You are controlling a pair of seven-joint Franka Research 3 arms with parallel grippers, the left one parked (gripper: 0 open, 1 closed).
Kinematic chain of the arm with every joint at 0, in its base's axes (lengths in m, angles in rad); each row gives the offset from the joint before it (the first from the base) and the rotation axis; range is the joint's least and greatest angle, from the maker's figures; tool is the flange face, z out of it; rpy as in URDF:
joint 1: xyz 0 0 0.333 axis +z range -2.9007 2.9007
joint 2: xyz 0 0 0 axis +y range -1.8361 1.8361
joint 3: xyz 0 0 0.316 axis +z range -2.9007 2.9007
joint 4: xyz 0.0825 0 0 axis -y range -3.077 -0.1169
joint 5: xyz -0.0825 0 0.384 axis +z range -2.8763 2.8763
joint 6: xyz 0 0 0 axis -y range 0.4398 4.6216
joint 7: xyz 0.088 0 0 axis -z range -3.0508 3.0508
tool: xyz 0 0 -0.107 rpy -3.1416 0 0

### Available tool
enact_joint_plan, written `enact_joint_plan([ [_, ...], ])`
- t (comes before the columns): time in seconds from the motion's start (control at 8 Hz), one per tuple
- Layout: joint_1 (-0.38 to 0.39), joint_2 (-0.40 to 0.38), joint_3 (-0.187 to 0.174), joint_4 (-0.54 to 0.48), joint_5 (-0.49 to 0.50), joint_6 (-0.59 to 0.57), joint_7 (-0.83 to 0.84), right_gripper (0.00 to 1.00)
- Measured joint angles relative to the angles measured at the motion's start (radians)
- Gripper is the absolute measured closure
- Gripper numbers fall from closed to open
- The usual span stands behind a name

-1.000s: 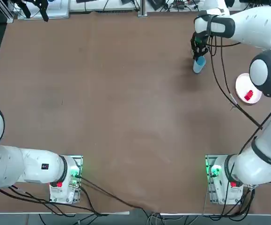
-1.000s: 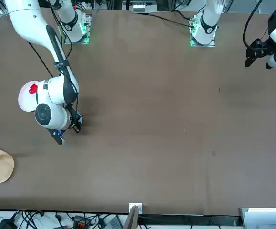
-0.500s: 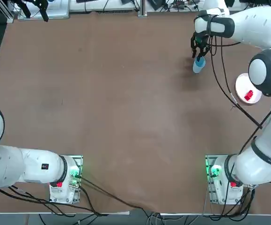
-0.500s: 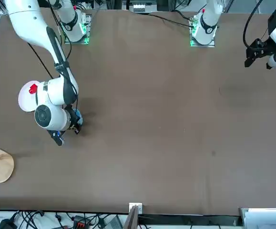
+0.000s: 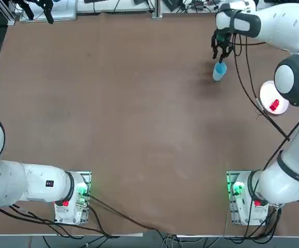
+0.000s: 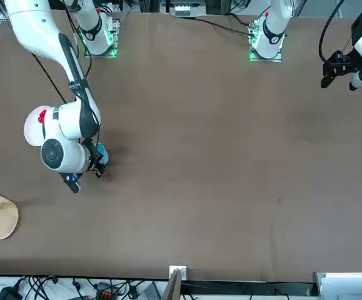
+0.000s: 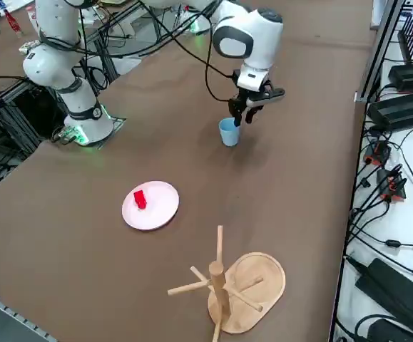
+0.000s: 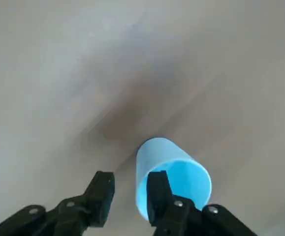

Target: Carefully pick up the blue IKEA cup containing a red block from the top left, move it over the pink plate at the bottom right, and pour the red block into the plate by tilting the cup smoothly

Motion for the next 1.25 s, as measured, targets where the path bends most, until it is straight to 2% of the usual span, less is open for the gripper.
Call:
enact_joint_plan([
  [0.5,0.0,-0.017,-0.001,0.106,-0.002,-0.056,-0.025,0.31],
  [0.62,0.0,-0.019,-0.003,0.139,-0.007,-0.067,-0.065,0.13],
  [0.75,-0.002,-0.022,-0.004,0.166,-0.015,-0.076,-0.132,0.0],
  [1.25,-0.068,-0.033,-0.016,0.217,-0.038,-0.093,-0.459,0.0],
])
